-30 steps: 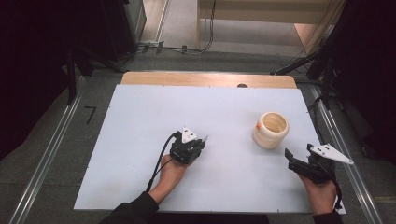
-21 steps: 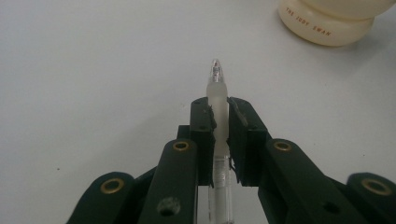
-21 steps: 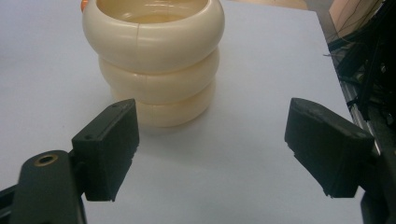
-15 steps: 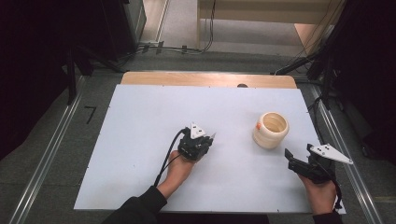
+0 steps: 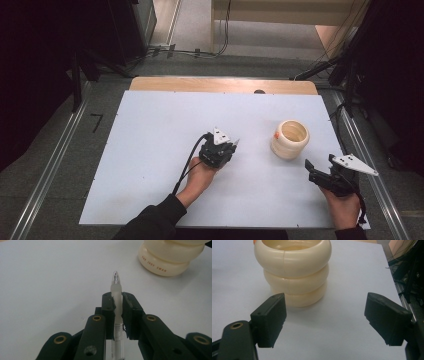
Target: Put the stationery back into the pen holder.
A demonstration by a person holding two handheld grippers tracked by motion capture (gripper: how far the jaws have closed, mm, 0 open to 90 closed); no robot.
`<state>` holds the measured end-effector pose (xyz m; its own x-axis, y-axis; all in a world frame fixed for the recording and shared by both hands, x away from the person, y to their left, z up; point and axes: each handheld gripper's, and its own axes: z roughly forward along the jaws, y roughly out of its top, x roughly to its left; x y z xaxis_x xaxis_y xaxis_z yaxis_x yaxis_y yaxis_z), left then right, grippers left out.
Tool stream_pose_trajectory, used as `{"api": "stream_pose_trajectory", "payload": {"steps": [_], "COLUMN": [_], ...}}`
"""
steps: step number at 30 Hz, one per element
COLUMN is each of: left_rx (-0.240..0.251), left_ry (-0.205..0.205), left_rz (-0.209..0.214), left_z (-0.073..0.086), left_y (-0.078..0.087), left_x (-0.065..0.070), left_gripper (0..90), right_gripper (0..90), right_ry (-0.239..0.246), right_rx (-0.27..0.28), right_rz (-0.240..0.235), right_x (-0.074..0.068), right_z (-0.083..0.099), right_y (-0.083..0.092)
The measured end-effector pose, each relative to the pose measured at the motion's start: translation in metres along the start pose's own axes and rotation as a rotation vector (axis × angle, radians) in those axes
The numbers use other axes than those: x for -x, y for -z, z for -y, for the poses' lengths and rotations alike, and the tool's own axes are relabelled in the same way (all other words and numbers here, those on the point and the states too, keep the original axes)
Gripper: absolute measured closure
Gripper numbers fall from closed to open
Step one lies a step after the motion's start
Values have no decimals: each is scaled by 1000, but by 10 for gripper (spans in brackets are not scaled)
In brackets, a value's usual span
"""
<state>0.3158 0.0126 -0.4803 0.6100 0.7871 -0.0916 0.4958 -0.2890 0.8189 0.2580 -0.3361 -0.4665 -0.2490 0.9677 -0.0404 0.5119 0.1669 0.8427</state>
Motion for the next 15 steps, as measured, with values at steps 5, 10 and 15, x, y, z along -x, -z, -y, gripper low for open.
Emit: {"api": "stream_pose_trajectory", "payload": {"steps": [5,10,15], "left_rx": [9,7,9], "left_ry": [-3,-15,-22], "left_rz": [8,15,24], "left_z": [-8,-14,-18], "left_y": [-3,-6,-10], "left_x": [4,8,14], "left_gripper": [813,813,813], "right_gripper": [163,163,163], "right_ry": [-1,-3,-3], "right_rx": [-1,-3,-4], "right_rz": [-2,-1,-1], "right_x": [0,0,1], "right_z": [0,1,1], "right_y": [-1,-1,-1]}}
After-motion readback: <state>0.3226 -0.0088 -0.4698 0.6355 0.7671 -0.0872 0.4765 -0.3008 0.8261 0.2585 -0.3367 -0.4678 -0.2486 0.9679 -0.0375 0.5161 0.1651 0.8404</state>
